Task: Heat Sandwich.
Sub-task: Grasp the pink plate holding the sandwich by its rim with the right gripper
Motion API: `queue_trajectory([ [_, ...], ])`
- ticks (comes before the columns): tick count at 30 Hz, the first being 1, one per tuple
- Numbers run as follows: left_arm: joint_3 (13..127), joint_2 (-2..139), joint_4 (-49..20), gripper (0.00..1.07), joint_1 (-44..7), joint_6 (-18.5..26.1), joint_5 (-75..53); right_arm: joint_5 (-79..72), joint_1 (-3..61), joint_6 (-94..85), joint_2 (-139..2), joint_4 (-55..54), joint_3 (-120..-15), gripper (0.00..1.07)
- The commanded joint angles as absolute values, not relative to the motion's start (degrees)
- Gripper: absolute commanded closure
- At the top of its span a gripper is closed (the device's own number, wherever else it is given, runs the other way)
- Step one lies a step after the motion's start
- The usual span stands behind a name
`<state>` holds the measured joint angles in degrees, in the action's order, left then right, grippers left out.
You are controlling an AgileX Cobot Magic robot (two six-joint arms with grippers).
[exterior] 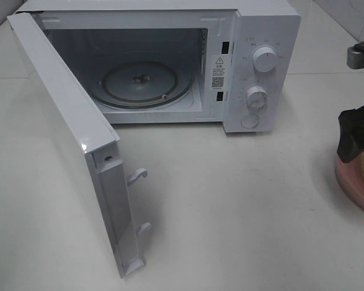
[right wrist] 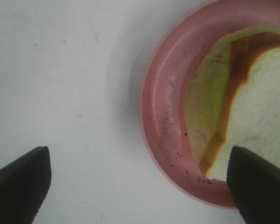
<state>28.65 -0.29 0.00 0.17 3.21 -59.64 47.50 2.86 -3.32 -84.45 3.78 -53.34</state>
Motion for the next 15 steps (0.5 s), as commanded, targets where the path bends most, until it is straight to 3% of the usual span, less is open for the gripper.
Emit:
queue_trajectory([
  [1,28.6,-1.9,-0.4,0.09,0.2,3.0,-59.5,46.8,1.4,-4.4,-85.0,2.7,-53.7,0.07],
  [15,28.6,-1.9,-0.4,0.09,0.2,3.0,-59.5,41.4,1.4,0.0,-96.0,5.6,-53.7,0.11],
])
